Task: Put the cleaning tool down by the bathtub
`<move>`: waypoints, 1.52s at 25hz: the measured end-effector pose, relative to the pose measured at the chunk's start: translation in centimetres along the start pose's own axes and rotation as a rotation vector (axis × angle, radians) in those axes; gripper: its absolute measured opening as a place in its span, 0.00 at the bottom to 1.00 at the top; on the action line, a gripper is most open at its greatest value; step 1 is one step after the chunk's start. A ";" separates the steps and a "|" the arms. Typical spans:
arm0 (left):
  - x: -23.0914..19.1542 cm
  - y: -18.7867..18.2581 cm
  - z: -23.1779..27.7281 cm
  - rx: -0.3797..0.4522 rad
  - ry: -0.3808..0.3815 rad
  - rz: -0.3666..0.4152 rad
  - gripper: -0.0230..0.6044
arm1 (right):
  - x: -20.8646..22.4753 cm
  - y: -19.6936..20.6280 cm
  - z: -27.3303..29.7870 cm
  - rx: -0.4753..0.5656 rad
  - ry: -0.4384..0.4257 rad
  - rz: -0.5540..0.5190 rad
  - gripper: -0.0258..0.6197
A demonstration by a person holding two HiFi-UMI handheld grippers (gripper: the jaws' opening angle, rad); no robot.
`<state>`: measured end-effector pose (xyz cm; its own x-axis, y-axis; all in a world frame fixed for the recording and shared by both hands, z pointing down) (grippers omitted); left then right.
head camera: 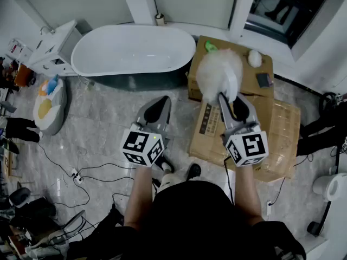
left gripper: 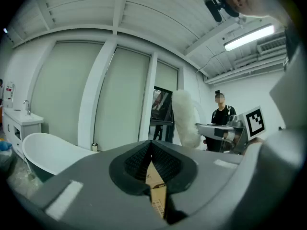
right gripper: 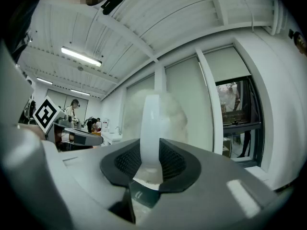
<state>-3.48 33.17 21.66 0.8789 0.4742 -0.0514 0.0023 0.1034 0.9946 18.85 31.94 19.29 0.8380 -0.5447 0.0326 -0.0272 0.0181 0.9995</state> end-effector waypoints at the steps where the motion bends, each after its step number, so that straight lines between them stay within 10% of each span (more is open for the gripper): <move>1: 0.0 0.0 -0.2 0.006 -0.005 0.006 0.03 | -0.3 0.0 0.0 0.001 -0.006 -0.006 0.20; 21: -2.3 0.1 -4.5 -0.007 -0.062 0.045 0.03 | -4.9 1.1 1.6 -0.049 -0.052 0.003 0.20; 38: -12.8 -0.3 -1.3 0.000 -0.023 0.026 0.03 | -7.2 0.8 11.5 -0.079 -0.014 -0.018 0.20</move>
<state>-15.37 28.22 21.86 0.8892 0.4569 -0.0233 -0.0208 0.0913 0.9956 6.51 26.20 19.83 0.8302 -0.5573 0.0152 0.0315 0.0741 0.9968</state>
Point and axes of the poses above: the fingertips, and each gripper's own axes: z forward along the fingers, x to its right, y out of its underside, the point moved 6 cm from there along -z, backward along the fingers, and after that the axes turned 4 degrees about z, right-handed, at the moved point
